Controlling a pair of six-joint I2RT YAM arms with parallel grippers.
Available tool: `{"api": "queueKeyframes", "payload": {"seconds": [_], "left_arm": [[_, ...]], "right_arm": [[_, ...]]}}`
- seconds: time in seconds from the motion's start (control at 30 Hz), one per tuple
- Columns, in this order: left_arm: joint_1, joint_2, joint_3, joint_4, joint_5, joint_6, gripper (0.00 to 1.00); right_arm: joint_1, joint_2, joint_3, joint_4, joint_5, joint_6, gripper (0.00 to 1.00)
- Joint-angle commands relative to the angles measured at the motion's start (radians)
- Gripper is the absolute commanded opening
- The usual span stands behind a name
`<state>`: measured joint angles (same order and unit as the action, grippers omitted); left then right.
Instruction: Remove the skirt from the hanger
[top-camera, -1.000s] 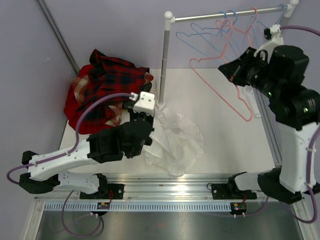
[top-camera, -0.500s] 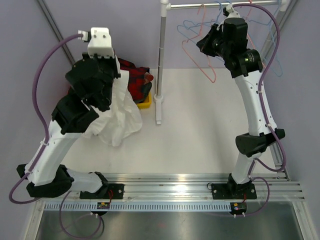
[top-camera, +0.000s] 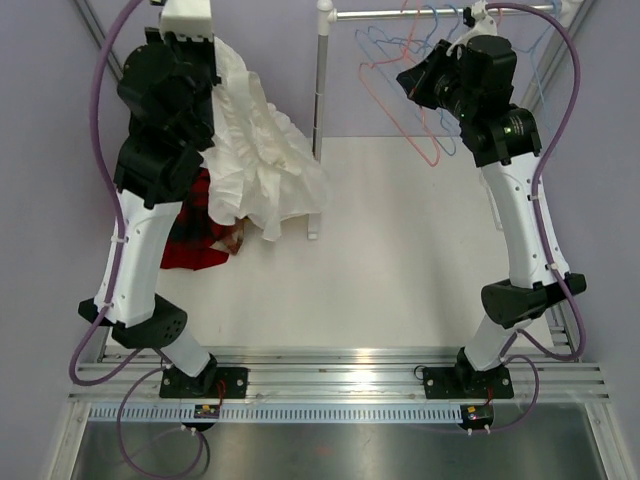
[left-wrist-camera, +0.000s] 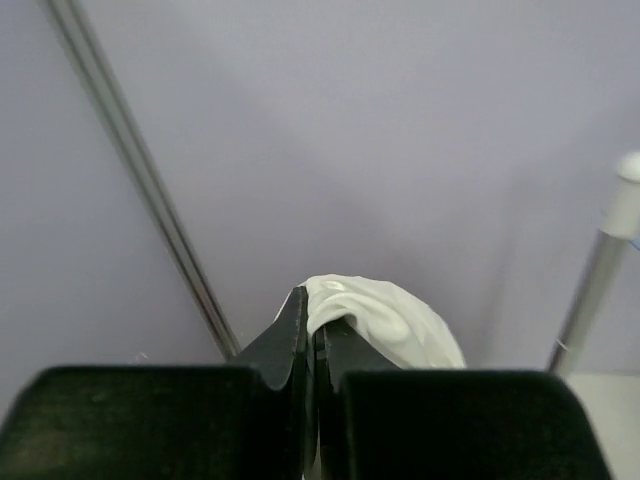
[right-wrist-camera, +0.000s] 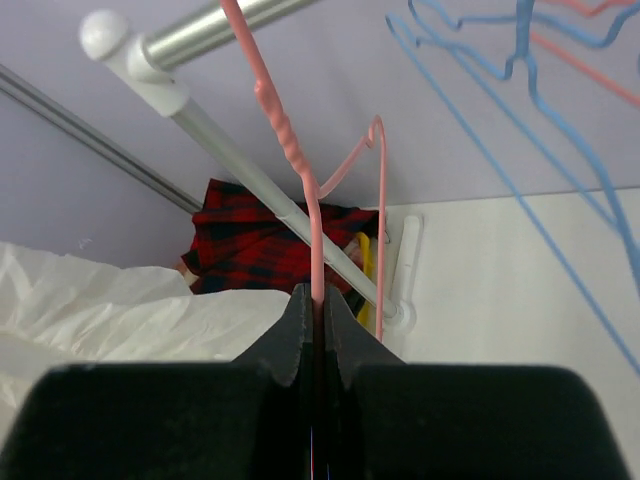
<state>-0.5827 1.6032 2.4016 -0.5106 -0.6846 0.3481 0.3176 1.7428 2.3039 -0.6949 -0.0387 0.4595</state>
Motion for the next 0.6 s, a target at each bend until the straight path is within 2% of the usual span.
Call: {"api": "queueKeyframes", "payload": {"seconds": [0.0,0.13,0.27,0.4,0.53,0.57], "left_arm": [[0.153,0.043,0.091,0.085,0.158,-0.020,0.00],[0.299,0.121,0.090,0.139,0.290,-0.101,0.00],[0.455,0.279,0.146,0.188,0.420,-0.205,0.00],[0.576,0.380,0.140,0.222,0.499,-0.384,0.00],[0.642,0.481,0.024,0.241,0.553,-0.468,0.01],[0.656,0.503,-0.020,0.230,0.566,-0.486,0.04]], "right_arm": [[-0.017,-0.026,0.074,0.077,0.000,0.004,0.00],[-0.026,0.043,0.189,0.072,0.000,0.005,0.00],[-0.049,0.116,0.264,0.080,-0.015,0.018,0.00],[-0.075,0.191,0.310,0.075,-0.032,0.030,0.00],[-0.081,0.213,0.266,0.090,-0.040,0.044,0.00],[-0.081,0.216,0.258,0.095,-0.043,0.048,0.00]]}}
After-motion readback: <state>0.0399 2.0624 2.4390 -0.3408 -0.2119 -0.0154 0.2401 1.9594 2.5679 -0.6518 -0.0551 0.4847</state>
